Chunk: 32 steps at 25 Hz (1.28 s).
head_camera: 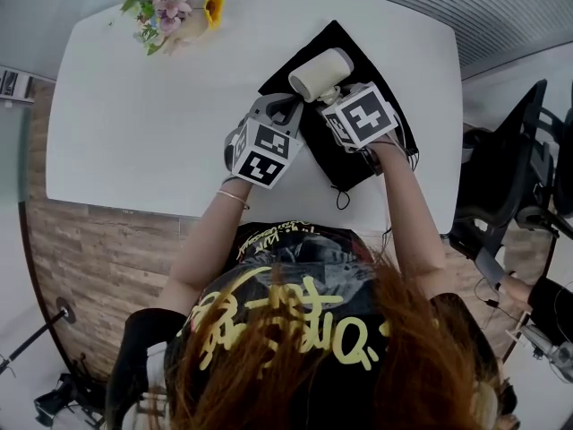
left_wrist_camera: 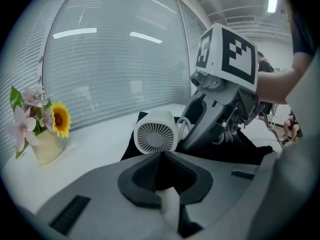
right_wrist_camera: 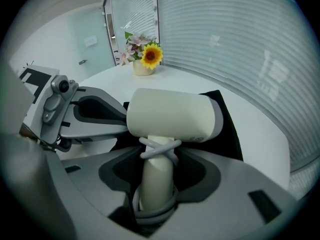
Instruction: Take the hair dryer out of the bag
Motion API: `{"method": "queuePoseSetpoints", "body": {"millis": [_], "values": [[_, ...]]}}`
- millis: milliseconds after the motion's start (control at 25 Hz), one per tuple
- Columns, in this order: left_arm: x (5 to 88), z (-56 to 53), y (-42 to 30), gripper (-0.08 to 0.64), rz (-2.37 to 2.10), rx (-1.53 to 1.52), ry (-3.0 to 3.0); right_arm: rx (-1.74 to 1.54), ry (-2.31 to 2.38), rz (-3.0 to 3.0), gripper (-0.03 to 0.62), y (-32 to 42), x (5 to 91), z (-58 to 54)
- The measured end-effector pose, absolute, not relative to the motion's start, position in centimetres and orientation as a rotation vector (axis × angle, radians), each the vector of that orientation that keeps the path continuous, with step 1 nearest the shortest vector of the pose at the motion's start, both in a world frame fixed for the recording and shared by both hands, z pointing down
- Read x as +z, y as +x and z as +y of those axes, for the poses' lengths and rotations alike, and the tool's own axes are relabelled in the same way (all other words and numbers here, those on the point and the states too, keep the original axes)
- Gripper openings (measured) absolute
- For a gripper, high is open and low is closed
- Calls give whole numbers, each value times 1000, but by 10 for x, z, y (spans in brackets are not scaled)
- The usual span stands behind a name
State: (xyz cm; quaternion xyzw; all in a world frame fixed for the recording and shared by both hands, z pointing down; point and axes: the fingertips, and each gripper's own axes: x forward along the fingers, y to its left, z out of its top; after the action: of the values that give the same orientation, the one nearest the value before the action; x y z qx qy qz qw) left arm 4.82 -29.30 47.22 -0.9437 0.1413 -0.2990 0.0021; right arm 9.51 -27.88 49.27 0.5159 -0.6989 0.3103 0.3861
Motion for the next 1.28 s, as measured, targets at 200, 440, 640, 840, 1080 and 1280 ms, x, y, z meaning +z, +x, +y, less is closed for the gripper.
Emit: {"method": "queuePoseSetpoints", "body": {"millis": [200,440,640,840,1080,1280], "values": [[473,-292,48,17,439,-932,-2956,797,1297,-1736,213,95,500,-279],[472,-293,47,25,451,-914,-2988,836,1277,-1741,213,95,502,-280],[470,-292,44,114,470,-880,-3084,755,1302,-1728,215,93,498,-279],[461,-287,35,147,483,-850,-3092,573,1414,-1687,267,97,482,-280],[438,-284,29,149,539,-759,-3104,488,1449,-1702,268,101,469,-269],[422,-278,32,149,568,-703,-3091,470,1483,-1736,268,106,451,-257]]}}
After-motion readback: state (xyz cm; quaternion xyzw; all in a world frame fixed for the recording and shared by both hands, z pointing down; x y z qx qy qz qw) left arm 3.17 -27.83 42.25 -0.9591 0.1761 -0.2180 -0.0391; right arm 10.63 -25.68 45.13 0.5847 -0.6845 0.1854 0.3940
